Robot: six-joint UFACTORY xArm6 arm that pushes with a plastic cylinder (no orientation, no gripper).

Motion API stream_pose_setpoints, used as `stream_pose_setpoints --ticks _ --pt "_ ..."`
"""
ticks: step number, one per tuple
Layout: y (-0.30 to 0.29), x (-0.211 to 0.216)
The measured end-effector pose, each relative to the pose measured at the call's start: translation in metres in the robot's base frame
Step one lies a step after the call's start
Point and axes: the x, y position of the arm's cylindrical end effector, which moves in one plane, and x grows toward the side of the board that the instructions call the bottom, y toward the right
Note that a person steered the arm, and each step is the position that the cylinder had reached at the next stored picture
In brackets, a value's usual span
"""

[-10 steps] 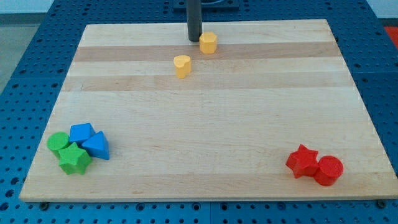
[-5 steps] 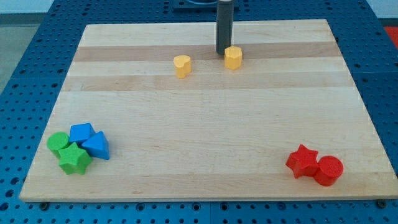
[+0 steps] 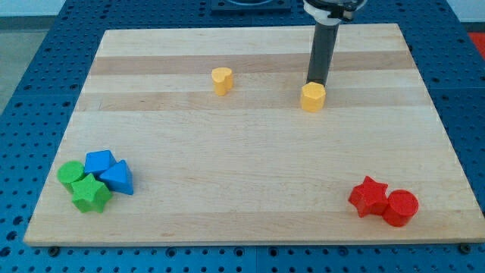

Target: Slide yellow hexagon closer to red star

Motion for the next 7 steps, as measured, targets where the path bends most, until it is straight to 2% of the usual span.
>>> stream_pose_setpoints --ticks 2,4,7 --pt "-0.001 0.035" --pt "-0.042 0.044" --pt "-0.055 0.116"
